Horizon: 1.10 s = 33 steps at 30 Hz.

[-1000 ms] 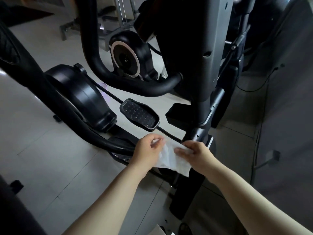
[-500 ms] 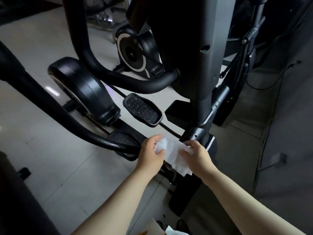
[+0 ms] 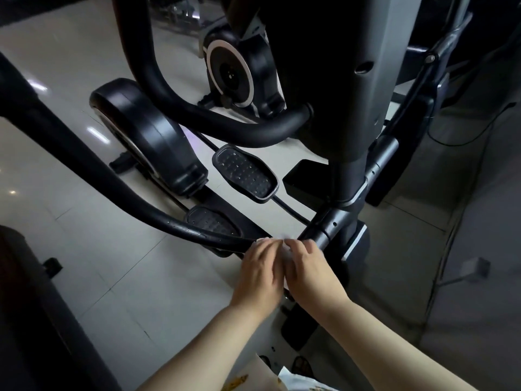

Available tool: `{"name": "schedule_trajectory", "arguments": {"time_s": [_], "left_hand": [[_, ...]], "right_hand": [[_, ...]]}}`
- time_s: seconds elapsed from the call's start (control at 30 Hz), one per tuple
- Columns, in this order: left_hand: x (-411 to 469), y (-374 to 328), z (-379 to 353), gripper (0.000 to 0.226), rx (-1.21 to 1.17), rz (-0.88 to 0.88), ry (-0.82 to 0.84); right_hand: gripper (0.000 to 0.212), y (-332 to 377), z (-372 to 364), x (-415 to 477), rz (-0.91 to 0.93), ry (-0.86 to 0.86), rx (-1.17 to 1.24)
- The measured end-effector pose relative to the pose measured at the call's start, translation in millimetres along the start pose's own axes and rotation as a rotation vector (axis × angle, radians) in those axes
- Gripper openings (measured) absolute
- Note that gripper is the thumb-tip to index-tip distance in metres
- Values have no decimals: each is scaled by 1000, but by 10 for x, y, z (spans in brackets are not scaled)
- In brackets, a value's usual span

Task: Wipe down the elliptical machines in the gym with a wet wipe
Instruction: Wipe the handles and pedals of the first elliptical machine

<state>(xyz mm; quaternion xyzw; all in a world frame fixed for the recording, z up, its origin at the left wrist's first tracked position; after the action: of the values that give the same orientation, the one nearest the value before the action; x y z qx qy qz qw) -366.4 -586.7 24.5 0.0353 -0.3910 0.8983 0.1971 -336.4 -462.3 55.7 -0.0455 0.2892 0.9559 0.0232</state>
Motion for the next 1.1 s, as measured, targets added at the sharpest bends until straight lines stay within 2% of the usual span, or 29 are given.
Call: {"name": "schedule_trajectory", "arguments": {"time_s": [0.07,0.13,0.27,0.4,0.5,0.63,0.73,0.83,0.93,1.03,1.1], "left_hand": [[-29,-31,-108,60,14,18,130],[-13,-50,-154,71,23,34,218],[54,66,-111,71,101,27,184],[108,290,16,51,177,113,12],[91,314,47,50,168,117,1],[-8,260,65,55,111,71,-17],[-75,271,63,52,56,40,-32],[-44,278,67,53,-6,104,-46],[41,204,27,57,109,113,-11],[67,196,-104,57,247,-30,131],[83,296,-85,44,301,-132,142]], "right_hand": [[24,-99,-11,2,3,-84,-119],[23,-196,-18,19,8,-142,-215],[13,-255,47,75,103,-218,-313],[46,-189,-147,78,305,-62,-298],[51,-221,-160,58,260,-55,-377],[54,-196,-191,100,85,-57,-323],[64,35,-352,119,186,-21,-163],[50,163,-295,144,196,11,101],[46,47,-172,124,102,-72,227],[48,-137,-208,100,63,-92,180],[44,-174,-244,92,79,-77,164]]}}
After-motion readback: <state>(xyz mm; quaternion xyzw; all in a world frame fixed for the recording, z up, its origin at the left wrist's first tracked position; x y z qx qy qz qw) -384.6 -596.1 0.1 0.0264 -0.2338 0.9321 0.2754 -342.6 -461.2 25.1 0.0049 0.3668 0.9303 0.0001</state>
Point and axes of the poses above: each hand's wrist, its own x-axis towards the middle knuckle, its own z-axis out of the back of the hand, y = z × x, the point moved 3 cm from there along x, towards the middle knuckle
